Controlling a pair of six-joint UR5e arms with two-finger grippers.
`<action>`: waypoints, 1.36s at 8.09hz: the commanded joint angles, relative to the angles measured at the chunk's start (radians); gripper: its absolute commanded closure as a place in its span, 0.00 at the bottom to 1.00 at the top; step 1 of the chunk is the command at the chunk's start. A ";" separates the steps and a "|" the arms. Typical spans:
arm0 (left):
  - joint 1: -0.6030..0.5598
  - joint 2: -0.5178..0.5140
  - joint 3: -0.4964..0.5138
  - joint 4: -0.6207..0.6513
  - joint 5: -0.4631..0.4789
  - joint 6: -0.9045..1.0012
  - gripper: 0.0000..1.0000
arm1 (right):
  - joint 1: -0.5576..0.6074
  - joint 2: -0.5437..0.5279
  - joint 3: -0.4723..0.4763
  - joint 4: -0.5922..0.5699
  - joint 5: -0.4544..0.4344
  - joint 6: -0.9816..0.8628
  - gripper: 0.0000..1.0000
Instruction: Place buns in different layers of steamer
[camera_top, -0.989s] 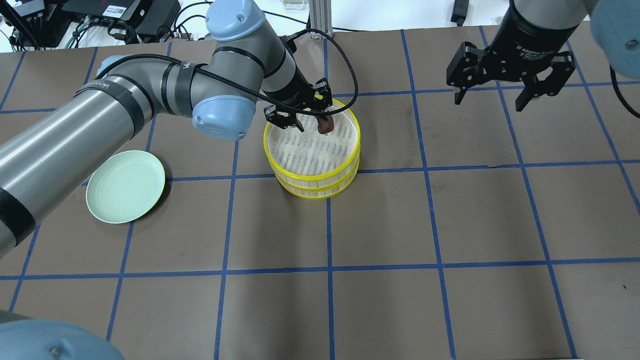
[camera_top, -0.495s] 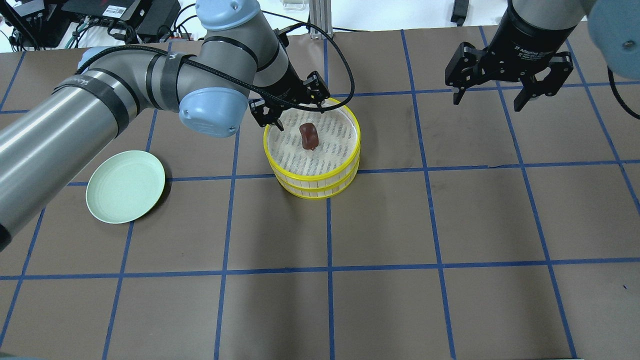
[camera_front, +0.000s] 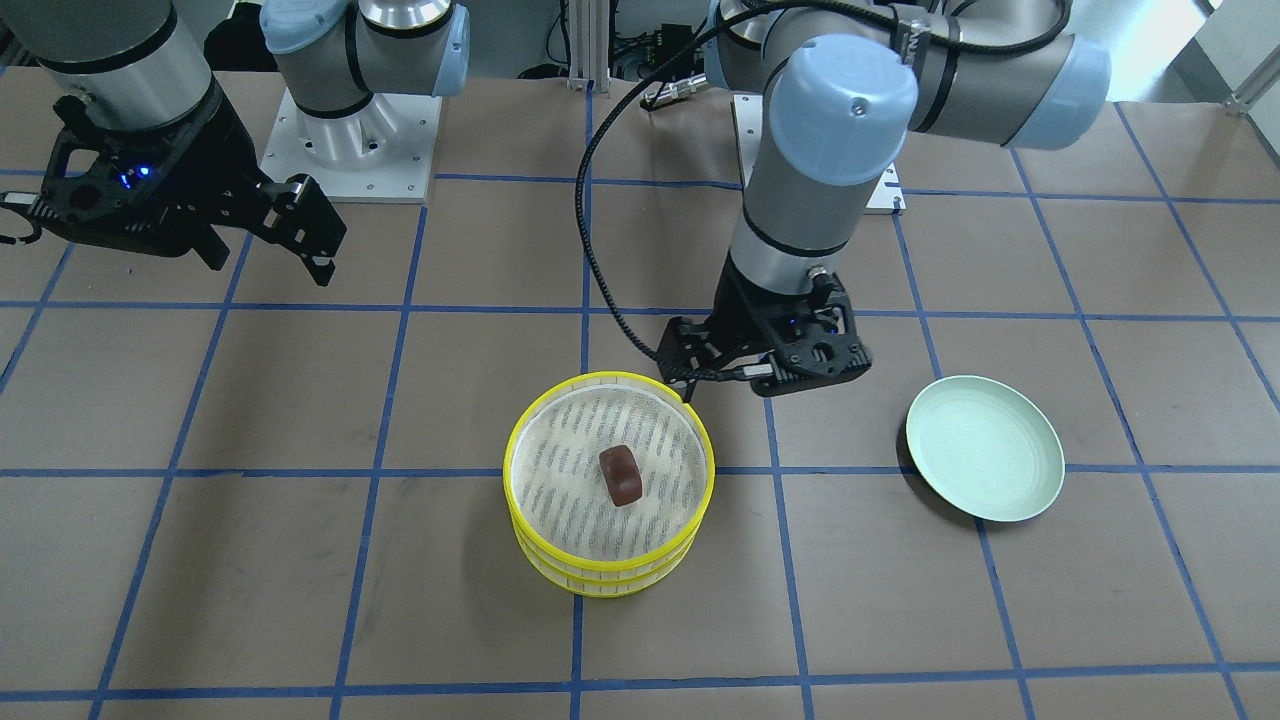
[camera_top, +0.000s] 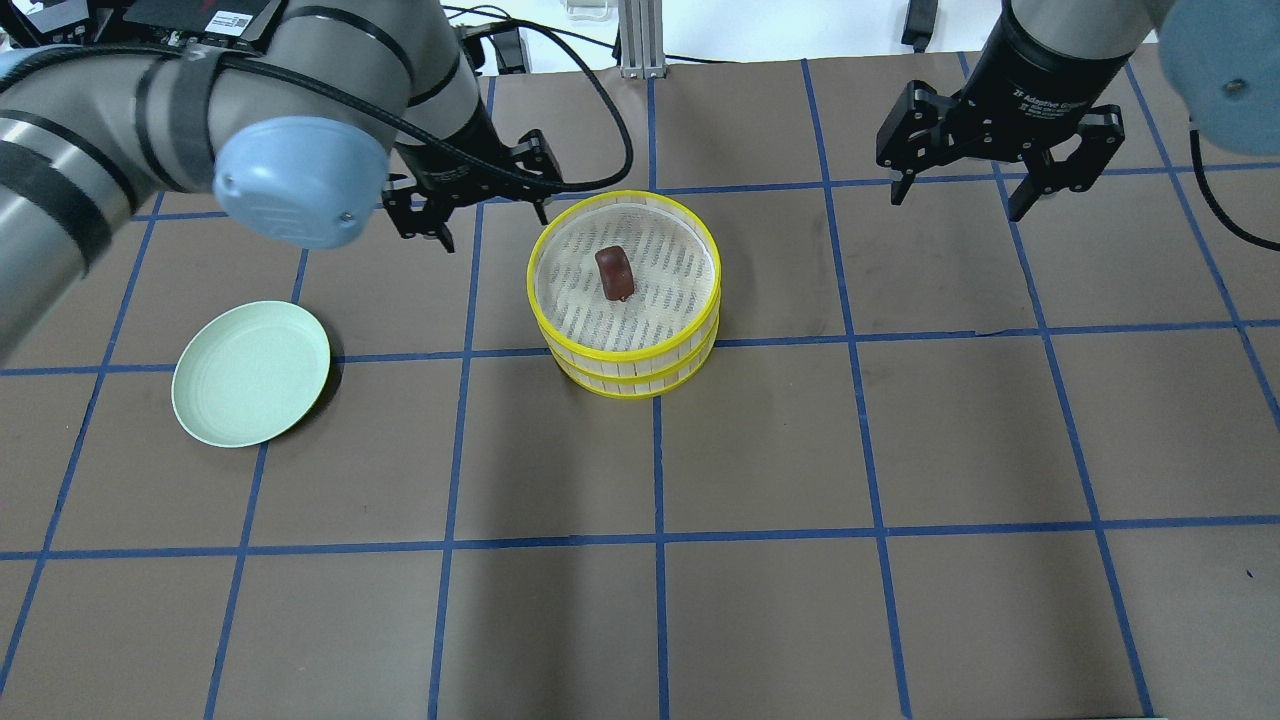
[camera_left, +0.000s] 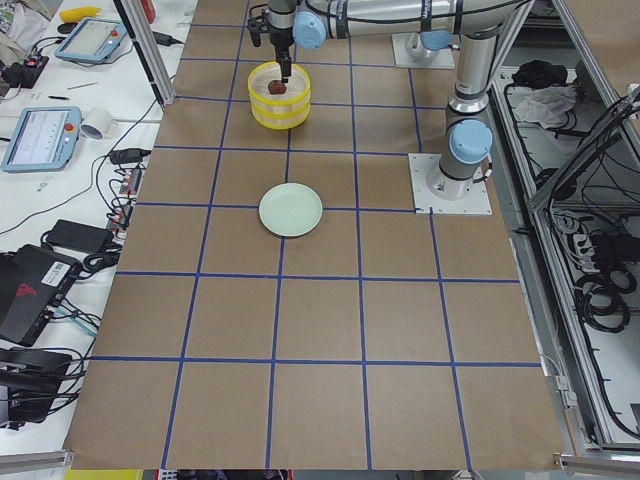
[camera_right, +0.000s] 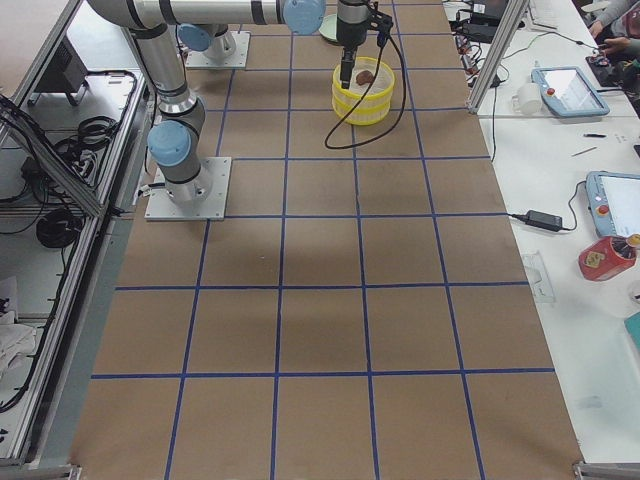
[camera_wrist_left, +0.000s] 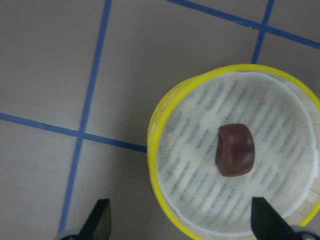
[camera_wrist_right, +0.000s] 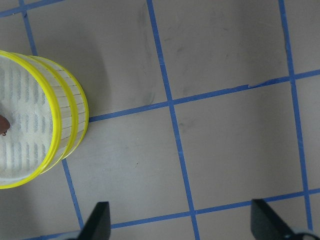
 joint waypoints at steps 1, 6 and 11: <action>0.105 0.126 -0.009 -0.167 0.148 0.137 0.00 | 0.008 0.032 -0.009 -0.033 0.014 0.047 0.00; 0.131 0.169 -0.032 -0.208 0.167 0.242 0.00 | 0.045 0.075 -0.016 -0.084 0.020 0.110 0.00; 0.125 0.174 -0.036 -0.215 0.078 0.260 0.00 | 0.040 0.052 -0.015 -0.064 -0.030 0.078 0.00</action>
